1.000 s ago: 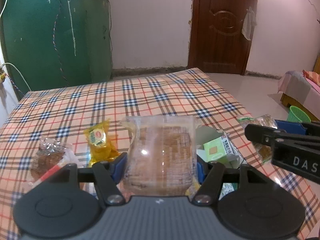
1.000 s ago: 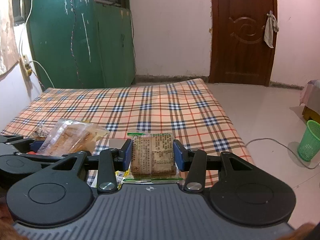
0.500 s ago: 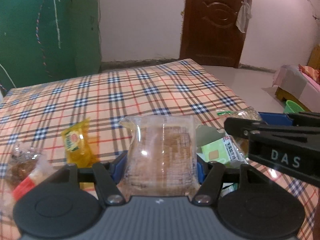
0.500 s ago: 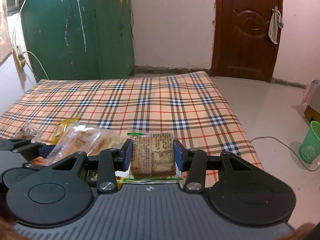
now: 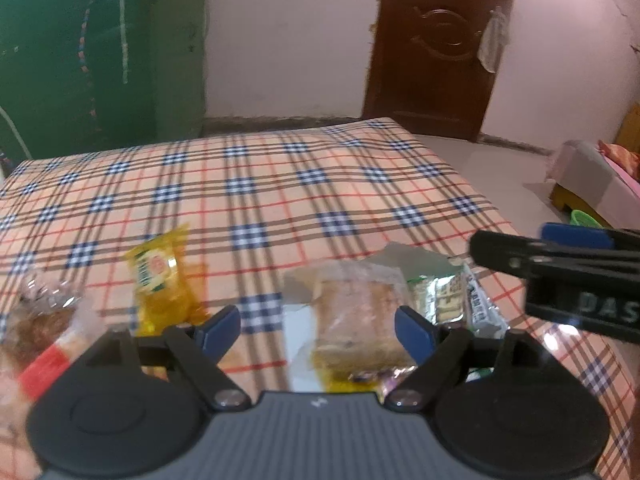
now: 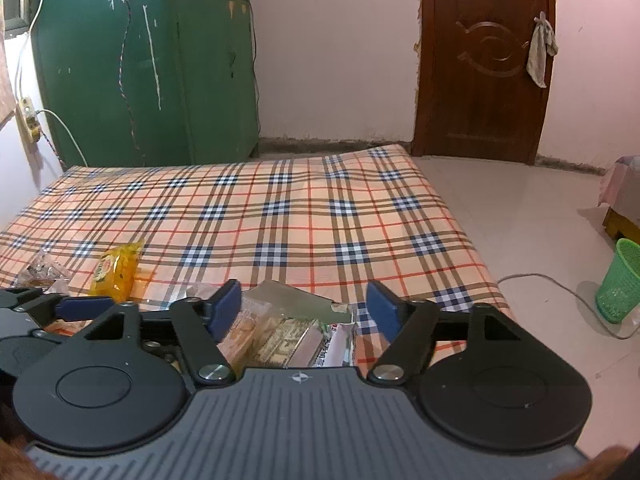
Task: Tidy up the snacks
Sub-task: 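Release the biscuit pack into the box with the right gripper while the left releases the bread bag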
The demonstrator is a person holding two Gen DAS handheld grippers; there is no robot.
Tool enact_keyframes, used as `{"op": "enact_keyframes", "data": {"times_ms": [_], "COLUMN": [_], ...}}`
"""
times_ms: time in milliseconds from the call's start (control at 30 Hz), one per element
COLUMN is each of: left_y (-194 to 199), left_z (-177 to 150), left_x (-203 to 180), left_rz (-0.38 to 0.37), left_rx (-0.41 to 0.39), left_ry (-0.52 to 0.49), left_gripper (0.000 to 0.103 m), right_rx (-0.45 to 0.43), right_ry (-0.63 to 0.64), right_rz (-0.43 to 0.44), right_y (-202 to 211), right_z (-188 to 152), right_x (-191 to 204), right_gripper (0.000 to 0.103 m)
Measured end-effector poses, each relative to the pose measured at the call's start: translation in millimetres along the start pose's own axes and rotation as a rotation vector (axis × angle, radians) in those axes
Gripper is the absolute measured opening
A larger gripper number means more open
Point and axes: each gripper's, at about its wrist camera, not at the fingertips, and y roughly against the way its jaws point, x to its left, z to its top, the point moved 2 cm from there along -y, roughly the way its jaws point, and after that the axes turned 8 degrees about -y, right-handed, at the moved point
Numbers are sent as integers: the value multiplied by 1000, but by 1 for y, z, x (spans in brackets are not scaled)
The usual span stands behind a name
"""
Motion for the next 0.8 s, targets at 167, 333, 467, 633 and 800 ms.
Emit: {"op": "enact_keyframes", "data": {"times_ms": [167, 333, 467, 633, 800], "left_y": [20, 40, 57, 74, 87], "left_z": [-9, -20, -27, -37, -48], "left_x": [8, 24, 34, 51, 67], "left_rz": [82, 116, 147, 181, 211], "left_rx": [16, 24, 12, 8, 8], "left_ry": [-20, 24, 34, 71, 96], "left_gripper": [92, 93, 94, 94, 94], "right_rx": [-38, -47, -21, -27, -29], "right_ry": [3, 26, 34, 56, 50], "right_rz": [-6, -15, 10, 9, 9], "right_y": [25, 41, 48, 53, 54], "right_z": [-2, -9, -17, -26, -34], "right_x": [5, 17, 29, 49, 68], "right_gripper": [103, 103, 103, 103, 103]}}
